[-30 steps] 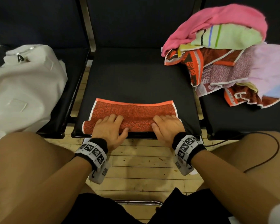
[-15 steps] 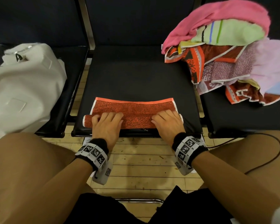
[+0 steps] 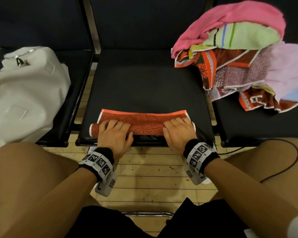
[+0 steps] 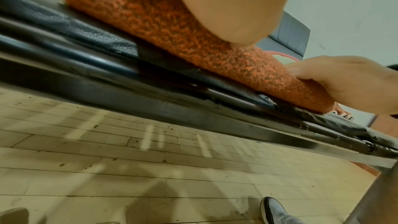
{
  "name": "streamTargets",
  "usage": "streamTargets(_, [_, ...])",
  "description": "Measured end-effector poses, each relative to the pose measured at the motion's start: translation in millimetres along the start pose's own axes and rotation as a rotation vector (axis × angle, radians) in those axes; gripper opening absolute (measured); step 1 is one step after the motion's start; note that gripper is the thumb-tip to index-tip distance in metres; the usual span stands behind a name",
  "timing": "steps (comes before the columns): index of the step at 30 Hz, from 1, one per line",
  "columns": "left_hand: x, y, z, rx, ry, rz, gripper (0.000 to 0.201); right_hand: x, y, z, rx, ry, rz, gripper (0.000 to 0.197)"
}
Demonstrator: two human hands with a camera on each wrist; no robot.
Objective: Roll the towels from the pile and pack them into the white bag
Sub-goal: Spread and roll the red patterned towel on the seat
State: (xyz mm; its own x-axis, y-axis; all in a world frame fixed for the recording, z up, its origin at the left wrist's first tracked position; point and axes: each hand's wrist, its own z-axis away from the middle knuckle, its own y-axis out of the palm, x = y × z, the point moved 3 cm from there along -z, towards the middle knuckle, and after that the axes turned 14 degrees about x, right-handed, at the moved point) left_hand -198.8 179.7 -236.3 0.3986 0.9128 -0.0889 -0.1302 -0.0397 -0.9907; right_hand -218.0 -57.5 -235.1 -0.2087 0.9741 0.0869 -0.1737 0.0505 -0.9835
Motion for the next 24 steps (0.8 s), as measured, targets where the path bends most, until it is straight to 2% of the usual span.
streamTargets(3, [-2.4,-0.9,0.2,0.049,-0.036,-0.024,0.038,1.8,-5.6,-1.4,0.09,0.007,-0.015,0.043])
streamTargets(5, [-2.5,0.5,-0.1,0.078,-0.042,-0.006,0.038,1.9,-8.7,0.4,0.106,-0.01,-0.047,0.036])
streamTargets(9, [-0.3,2.8,-1.2,0.034,-0.027,0.039,0.033,0.5,-12.4,6.7,-0.04,-0.033,-0.177,0.019])
streamTargets(11, [-1.7,2.7,-0.2,-0.035,-0.023,0.015,0.029,2.3,-6.1,7.6,-0.141,-0.069,-0.133,0.012])
streamTargets(14, [-3.8,2.5,1.7,-0.159,0.016,0.007,0.023,4.2,5.3,7.8,-0.229,-0.118,-0.066,0.021])
streamTargets(17, [-2.6,1.4,0.4,-0.19,0.081,0.084,0.029,2.7,7.5,12.3,-0.208,-0.146,-0.09,0.031])
streamTargets(21, [-2.7,1.0,-0.8,-0.079,0.063,0.056,0.041,0.7,11.3,14.5,-0.09,-0.091,-0.084,0.045])
streamTargets(24, [-2.5,5.9,-1.2,0.023,0.059,-0.014,0.05,0.9,12.1,10.6,-0.08,-0.078,-0.071,0.042])
